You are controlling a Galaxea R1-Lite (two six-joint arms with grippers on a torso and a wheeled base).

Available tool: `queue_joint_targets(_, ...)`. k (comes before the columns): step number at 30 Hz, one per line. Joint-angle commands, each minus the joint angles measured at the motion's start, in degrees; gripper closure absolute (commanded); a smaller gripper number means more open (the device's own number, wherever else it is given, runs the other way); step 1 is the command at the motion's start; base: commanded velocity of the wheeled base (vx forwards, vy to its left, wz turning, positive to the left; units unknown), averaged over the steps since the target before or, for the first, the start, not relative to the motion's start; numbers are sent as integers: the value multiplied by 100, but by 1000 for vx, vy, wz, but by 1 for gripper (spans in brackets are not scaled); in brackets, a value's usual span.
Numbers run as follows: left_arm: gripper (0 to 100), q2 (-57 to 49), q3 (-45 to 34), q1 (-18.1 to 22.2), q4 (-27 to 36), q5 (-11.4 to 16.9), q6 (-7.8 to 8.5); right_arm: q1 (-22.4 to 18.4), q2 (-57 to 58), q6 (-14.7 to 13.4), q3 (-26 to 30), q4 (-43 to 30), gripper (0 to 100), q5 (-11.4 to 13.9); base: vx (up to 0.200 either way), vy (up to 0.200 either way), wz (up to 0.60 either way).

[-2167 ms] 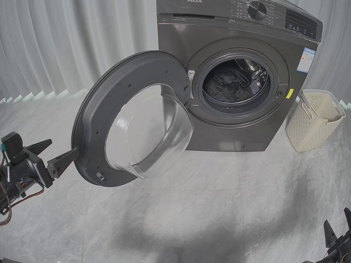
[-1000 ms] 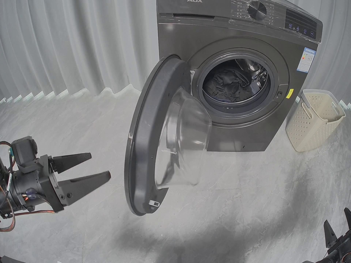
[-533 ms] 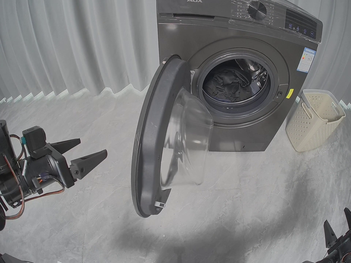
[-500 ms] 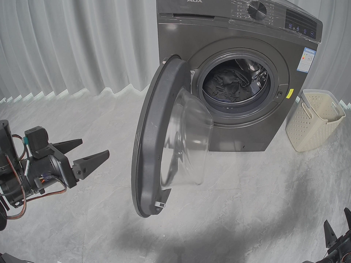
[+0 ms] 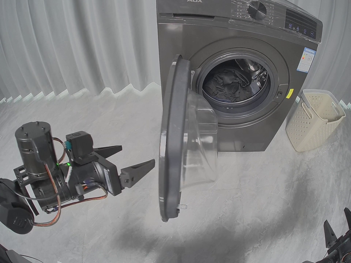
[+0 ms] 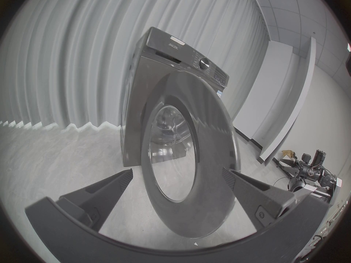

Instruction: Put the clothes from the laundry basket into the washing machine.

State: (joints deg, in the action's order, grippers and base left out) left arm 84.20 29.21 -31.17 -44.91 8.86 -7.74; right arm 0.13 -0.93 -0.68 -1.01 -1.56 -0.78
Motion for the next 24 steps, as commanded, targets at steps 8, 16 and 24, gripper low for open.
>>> queue_joint_targets(8,0,1142,946,-970,-158,-333,-342,4,84,7,40,-2,0,-1,0,0,0)
queue_joint_targets(16,0,2136,1860,-1260,-519,-587,-500,4,84,-2,40,-2,0,-1,0,0,0)
queue_joint_targets(24,0,3067,3021,-1356,-536,-631,-535,4,84,-2,40,-2,0,-1,0,0,0)
